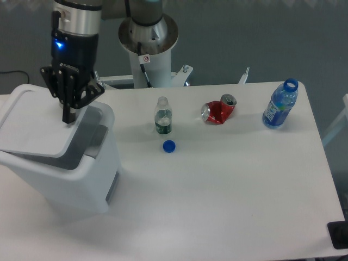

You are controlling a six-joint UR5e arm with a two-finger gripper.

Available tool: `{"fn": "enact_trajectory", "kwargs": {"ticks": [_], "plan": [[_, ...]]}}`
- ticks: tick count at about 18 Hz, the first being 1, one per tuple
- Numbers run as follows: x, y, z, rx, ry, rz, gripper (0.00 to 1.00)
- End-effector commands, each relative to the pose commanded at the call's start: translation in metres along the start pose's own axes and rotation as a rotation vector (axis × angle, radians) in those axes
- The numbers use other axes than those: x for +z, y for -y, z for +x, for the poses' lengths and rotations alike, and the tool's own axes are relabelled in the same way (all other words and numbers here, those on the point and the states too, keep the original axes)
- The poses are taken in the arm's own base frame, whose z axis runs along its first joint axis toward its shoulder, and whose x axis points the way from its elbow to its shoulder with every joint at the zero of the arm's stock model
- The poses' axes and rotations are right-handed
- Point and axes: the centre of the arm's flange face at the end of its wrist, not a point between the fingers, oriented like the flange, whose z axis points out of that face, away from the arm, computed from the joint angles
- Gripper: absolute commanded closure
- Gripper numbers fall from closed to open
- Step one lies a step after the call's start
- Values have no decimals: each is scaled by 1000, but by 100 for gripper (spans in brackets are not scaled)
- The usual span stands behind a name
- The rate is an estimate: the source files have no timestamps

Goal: Close the trash can
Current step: 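Press the gripper down on the lid to seat it shut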

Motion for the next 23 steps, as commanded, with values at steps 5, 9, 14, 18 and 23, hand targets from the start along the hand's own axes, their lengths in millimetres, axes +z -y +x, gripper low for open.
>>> {"fn": "enact_trajectory", "kwargs": {"ticks": [5,9,14,18,23], "plan": [[14,-1,-3,-3,-7,-10,100],[20,-2,-4,-6,-13,-17,100],[22,-2,-4,-6,-15,-21,100],[26,-3,-5,-8,-19,-26,100],[32,-5,-6,-12,-26,-35,100]]}}
